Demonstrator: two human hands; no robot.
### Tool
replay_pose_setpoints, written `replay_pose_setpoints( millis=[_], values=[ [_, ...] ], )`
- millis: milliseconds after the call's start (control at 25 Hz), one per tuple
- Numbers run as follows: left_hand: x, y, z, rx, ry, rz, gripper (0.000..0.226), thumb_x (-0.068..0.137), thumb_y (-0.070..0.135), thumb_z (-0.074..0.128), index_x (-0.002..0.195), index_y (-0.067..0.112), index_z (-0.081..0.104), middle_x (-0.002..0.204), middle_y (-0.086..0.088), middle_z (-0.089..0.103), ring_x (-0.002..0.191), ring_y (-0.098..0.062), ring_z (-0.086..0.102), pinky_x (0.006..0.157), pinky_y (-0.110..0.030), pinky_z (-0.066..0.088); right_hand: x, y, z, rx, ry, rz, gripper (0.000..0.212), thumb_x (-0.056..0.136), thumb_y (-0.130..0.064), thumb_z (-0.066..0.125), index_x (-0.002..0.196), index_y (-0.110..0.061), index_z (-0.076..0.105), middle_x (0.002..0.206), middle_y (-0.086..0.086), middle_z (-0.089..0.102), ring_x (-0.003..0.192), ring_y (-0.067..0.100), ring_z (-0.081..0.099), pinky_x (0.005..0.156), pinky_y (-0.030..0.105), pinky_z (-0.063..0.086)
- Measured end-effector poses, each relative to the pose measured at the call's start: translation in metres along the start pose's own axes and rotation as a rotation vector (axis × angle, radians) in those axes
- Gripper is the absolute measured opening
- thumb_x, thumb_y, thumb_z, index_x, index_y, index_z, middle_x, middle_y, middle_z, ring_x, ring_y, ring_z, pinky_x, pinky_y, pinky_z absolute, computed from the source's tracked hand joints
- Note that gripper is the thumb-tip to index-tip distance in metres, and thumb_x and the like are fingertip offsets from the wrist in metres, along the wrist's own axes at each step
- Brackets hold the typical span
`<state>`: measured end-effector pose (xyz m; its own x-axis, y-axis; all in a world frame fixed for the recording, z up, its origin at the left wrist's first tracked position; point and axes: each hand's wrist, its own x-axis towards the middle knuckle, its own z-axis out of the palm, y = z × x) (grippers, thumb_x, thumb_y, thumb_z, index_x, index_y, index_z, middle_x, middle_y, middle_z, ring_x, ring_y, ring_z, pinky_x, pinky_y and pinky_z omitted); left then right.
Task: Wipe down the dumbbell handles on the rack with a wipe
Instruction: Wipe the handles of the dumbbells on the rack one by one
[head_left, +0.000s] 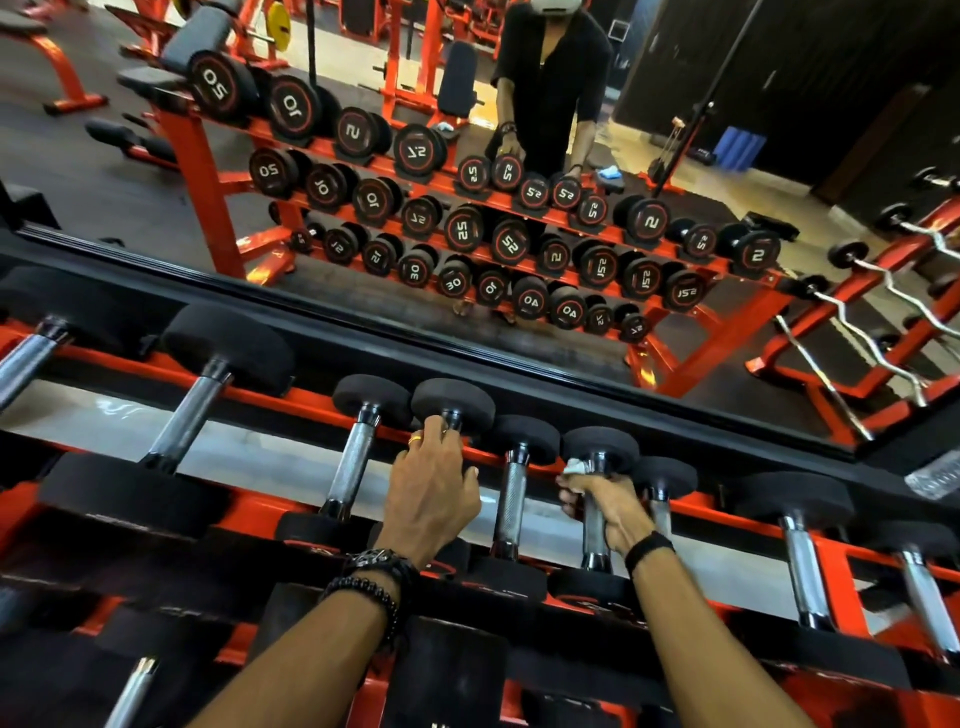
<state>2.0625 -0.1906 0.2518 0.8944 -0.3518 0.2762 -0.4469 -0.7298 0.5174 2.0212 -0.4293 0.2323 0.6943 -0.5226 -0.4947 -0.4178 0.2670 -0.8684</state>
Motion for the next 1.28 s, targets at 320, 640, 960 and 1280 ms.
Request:
replay_pose_setpoints(
  millis=[320, 640, 960, 1280],
  values=[
    [-0.001, -0.002, 0.001, -0.019, 0.017, -0.001, 0.02, 0.089, 0.031, 0.065, 0.097, 0.016, 0.054, 0.113, 0.001, 0.042, 0.087, -0.011, 0.047, 0.077, -0.027, 0.05, -0.035, -0.005, 0.022, -0.916, 0.64, -0.359, 0.04, 0.079, -0.041, 0.073, 0.085, -0.002, 0.069, 0.094, 0.022, 0.07, 0.091, 0.042, 0.066, 0.072, 0.037, 0.049],
    [0.0, -0.001, 0.0, -0.005, 0.015, -0.018, 0.019, 0.089, 0.031, 0.064, 0.097, 0.017, 0.052, 0.112, 0.002, 0.042, 0.084, -0.009, 0.042, 0.075, -0.025, 0.048, -0.044, -0.005, 0.021, -1.131, 0.575, -0.423, 0.045, 0.098, -0.042, 0.051, 0.099, 0.001, 0.064, 0.109, 0.025, 0.064, 0.103, 0.043, 0.06, 0.082, 0.041, 0.046],
    [-0.001, 0.0, -0.001, 0.003, 0.03, -0.009, 0.02, 0.09, 0.031, 0.064, 0.097, 0.016, 0.054, 0.112, 0.001, 0.043, 0.083, -0.007, 0.039, 0.072, -0.022, 0.04, -0.032, -0.001, 0.011, -0.773, 0.564, -0.482, 0.048, 0.103, -0.031, 0.041, 0.088, 0.009, 0.064, 0.099, 0.032, 0.064, 0.098, 0.044, 0.057, 0.074, 0.04, 0.039],
    [-0.001, 0.001, -0.002, -0.008, 0.017, -0.01, 0.019, 0.091, 0.032, 0.063, 0.097, 0.017, 0.053, 0.113, 0.003, 0.042, 0.086, -0.01, 0.045, 0.076, -0.024, 0.046, -0.023, 0.001, 0.003, -0.389, 0.631, -0.416, 0.032, 0.089, -0.017, 0.057, 0.07, 0.008, 0.065, 0.075, 0.027, 0.066, 0.075, 0.037, 0.061, 0.065, 0.036, 0.037]
  ],
)
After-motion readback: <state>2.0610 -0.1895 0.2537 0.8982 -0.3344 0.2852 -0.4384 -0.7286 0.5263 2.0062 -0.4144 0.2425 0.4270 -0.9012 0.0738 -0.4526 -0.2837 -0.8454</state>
